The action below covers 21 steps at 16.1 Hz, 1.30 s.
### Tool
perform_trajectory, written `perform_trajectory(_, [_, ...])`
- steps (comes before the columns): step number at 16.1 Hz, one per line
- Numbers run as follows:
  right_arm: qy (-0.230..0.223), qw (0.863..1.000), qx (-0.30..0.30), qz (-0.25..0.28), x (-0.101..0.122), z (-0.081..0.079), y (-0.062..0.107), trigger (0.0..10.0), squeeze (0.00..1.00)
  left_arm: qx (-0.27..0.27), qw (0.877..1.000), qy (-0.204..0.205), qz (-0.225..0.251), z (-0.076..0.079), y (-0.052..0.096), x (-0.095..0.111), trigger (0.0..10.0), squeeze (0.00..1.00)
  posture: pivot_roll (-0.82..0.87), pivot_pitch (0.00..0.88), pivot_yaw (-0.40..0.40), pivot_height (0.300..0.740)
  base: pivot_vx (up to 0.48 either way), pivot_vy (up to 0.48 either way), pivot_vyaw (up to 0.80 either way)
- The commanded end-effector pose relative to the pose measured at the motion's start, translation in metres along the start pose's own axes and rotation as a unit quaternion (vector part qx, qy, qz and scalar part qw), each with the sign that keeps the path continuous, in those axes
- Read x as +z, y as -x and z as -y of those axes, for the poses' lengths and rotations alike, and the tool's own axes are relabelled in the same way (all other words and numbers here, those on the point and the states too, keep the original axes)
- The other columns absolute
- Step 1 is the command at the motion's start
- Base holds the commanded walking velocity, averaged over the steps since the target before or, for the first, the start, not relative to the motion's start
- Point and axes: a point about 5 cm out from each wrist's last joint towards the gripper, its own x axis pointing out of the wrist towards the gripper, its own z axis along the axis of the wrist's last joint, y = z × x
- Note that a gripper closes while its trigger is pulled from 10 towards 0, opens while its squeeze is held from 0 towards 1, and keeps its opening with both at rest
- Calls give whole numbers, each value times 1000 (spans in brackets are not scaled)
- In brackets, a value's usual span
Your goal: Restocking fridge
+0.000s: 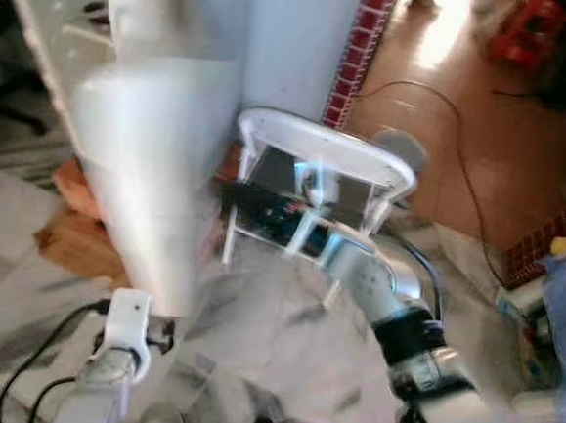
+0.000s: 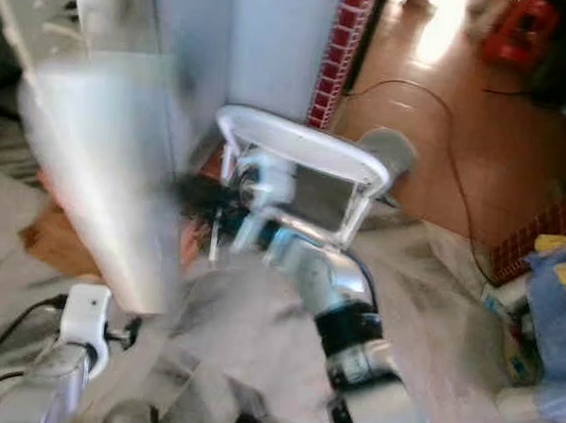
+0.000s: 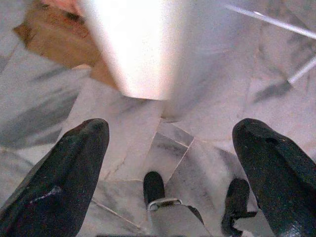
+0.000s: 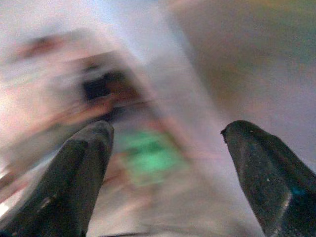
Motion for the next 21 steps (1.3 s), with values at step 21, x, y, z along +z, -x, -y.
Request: perform_trajectory(21, [234,743,-626,-42,-57,43,175,10000,0,7,984,11,178,4,-4,47,10000,0,161,0,-49,740,0,69,0])
